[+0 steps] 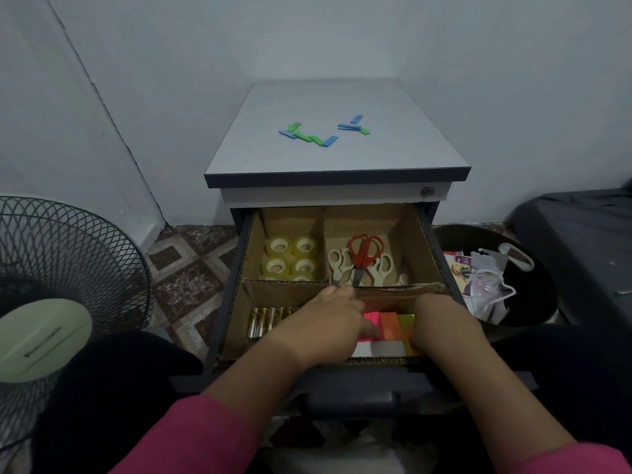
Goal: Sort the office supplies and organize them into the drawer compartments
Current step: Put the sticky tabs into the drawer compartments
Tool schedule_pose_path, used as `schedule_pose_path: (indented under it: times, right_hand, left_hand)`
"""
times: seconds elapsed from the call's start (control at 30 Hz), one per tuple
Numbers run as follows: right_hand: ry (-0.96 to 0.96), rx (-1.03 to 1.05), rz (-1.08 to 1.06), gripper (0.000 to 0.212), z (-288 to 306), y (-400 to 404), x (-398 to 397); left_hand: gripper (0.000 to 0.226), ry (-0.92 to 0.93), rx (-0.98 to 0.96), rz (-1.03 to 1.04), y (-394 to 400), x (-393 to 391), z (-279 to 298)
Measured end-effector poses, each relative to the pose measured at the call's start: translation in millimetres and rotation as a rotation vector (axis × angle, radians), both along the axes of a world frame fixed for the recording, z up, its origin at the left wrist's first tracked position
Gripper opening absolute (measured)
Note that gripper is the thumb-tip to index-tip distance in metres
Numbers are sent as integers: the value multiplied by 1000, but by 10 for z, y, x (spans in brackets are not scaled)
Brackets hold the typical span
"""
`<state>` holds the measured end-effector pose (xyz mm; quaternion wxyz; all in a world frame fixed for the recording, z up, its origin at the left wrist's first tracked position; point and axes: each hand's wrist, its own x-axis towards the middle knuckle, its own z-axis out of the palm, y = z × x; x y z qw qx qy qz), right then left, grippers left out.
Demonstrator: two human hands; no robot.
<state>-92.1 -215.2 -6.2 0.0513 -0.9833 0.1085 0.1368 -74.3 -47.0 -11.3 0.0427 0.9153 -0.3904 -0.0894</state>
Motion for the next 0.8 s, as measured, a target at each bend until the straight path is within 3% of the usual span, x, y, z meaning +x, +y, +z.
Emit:
schedule_pose_path:
  times: [0.13,0.3,0.53,0.7,0.8]
  right_hand:
    - [9,-22,-8,21,11,31,-8]
    - [37,25,-61,15,58,16,20]
    - [38,404,-156,15,118,-15,86]
    - [268,384,-162,16,158,101,212]
    - [208,366,-159,18,59,84,231]
  left_hand:
    - [49,4,-1,3,-2,7,-5]
    - [50,-1,-1,4,2,8,-16]
    - [50,-23,20,-7,-14,1,13]
    - [51,-31,58,-13,-30,6,6]
    - [51,-35,64,-11,-39,0,15]
